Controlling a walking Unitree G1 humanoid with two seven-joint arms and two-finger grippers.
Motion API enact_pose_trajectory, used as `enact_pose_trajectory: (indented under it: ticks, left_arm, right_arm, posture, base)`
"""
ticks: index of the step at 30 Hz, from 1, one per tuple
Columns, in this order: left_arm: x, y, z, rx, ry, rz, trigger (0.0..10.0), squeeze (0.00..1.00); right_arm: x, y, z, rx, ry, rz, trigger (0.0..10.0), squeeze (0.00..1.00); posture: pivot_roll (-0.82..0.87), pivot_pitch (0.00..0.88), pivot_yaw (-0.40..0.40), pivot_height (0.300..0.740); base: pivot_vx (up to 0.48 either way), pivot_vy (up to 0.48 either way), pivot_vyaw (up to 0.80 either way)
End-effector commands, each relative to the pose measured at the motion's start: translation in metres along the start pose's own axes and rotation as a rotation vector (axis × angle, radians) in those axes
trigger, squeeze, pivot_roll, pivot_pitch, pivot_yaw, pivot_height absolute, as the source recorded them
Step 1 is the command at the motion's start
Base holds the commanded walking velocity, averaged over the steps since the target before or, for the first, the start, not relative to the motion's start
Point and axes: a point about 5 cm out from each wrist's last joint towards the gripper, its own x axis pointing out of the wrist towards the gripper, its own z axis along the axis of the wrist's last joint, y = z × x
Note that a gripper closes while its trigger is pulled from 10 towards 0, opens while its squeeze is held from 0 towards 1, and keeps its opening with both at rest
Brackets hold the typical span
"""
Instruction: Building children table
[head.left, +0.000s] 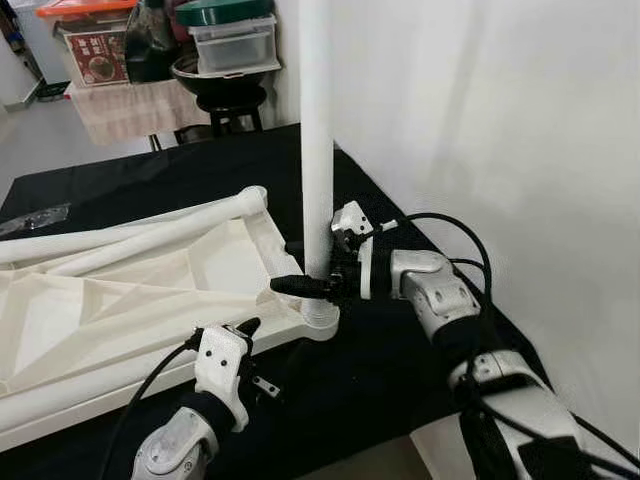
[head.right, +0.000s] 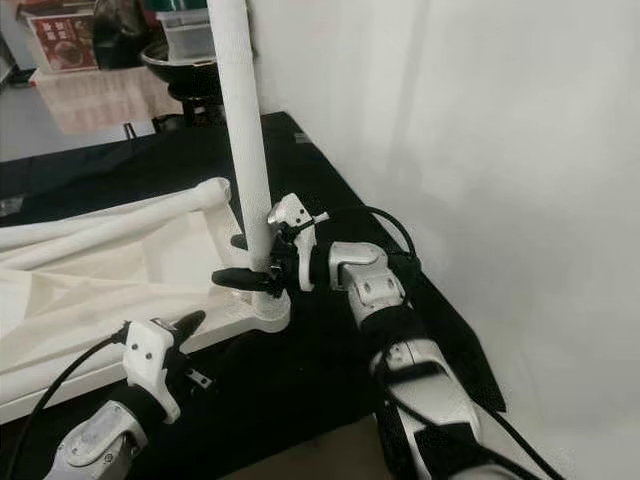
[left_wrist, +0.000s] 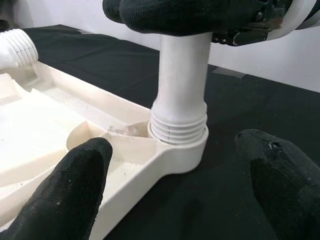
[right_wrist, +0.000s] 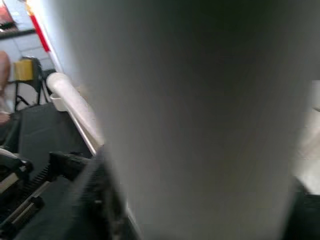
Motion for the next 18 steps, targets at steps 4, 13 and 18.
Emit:
enact_pose_trajectory:
  ticks: [4, 13, 18]
  left_arm:
    - [-0.001, -0.001, -0.005, -0.012, 0.020, -0.002, 10.0, 0.00]
    - [-0.002, -0.003, -0.003, -0.018, 0.014, -0.005, 10.0, 0.00]
    - [-0.006, -0.002, -0.001, -0.019, 0.009, 0.002, 10.0, 0.00]
  right_arm:
    - [-0.001, 0.002, -0.007, 0.027, -0.008, 0.040, 0.0, 0.00]
    - [-0.019, -0.003, -0.029, -0.023, 0.072, -0.163, 0.0, 0.00]
    - [-0.021, 0.018, -0.059, 0.122, 0.009, -0.967, 0.0, 0.00]
  posture:
    - [0.00, 0.001, 0.012, 0.740]
    - [0.00, 0.029, -0.007, 0.740]
    - [-0.01, 0.061, 0.000, 0.740]
  base:
    - [0.000, 0.000, 0.00]
    - [0.000, 0.000, 0.00]
    - [0.000, 0.000, 0.00]
